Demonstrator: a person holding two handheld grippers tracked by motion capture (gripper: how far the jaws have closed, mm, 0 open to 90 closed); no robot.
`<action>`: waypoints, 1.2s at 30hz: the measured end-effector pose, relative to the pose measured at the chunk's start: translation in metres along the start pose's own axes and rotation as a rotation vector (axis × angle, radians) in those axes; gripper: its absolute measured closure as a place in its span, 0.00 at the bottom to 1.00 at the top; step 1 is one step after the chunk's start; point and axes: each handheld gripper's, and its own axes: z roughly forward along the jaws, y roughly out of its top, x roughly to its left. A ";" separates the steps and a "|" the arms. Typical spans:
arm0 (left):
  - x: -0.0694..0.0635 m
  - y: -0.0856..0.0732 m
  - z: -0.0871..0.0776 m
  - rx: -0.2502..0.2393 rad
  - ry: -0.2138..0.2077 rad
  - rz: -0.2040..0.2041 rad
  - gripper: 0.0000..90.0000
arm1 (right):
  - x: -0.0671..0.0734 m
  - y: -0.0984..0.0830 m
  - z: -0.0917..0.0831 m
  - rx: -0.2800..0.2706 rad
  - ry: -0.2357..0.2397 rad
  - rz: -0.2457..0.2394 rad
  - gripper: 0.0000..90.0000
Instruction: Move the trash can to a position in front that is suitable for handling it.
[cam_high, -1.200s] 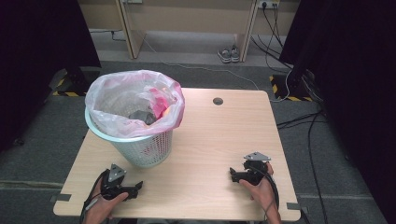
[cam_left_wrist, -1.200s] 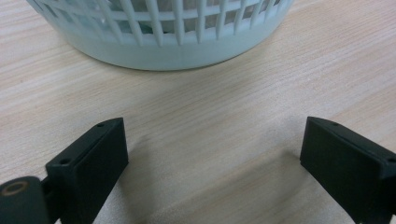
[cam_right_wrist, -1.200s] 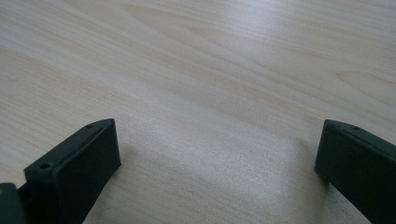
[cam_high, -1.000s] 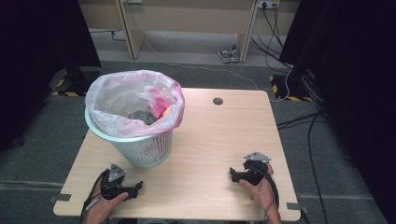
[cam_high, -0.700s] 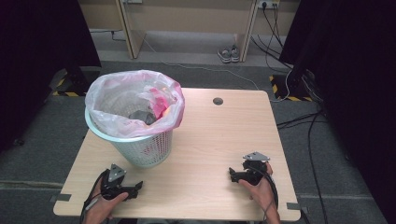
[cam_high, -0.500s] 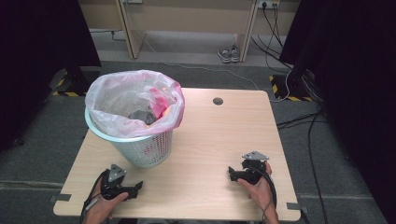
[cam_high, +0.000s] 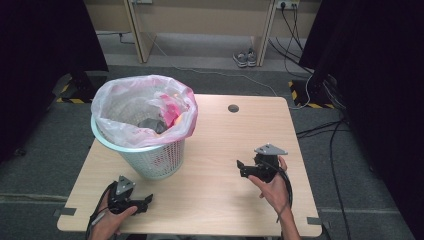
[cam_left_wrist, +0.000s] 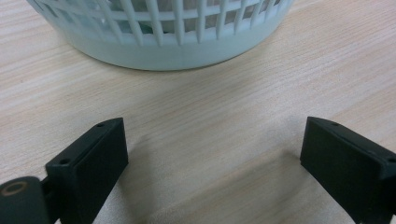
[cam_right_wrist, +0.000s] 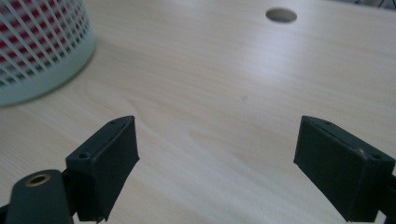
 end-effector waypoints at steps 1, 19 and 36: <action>0.000 0.000 0.000 0.000 0.000 0.000 0.07 | 0.002 0.007 -0.002 -0.011 0.003 0.001 0.15; 0.000 0.000 0.000 0.001 -0.001 0.001 0.07 | 0.042 0.124 -0.026 -0.155 0.087 -0.059 0.15; 0.000 0.000 -0.001 0.001 -0.001 0.000 0.07 | 0.080 0.186 -0.018 -0.175 0.154 -0.046 0.16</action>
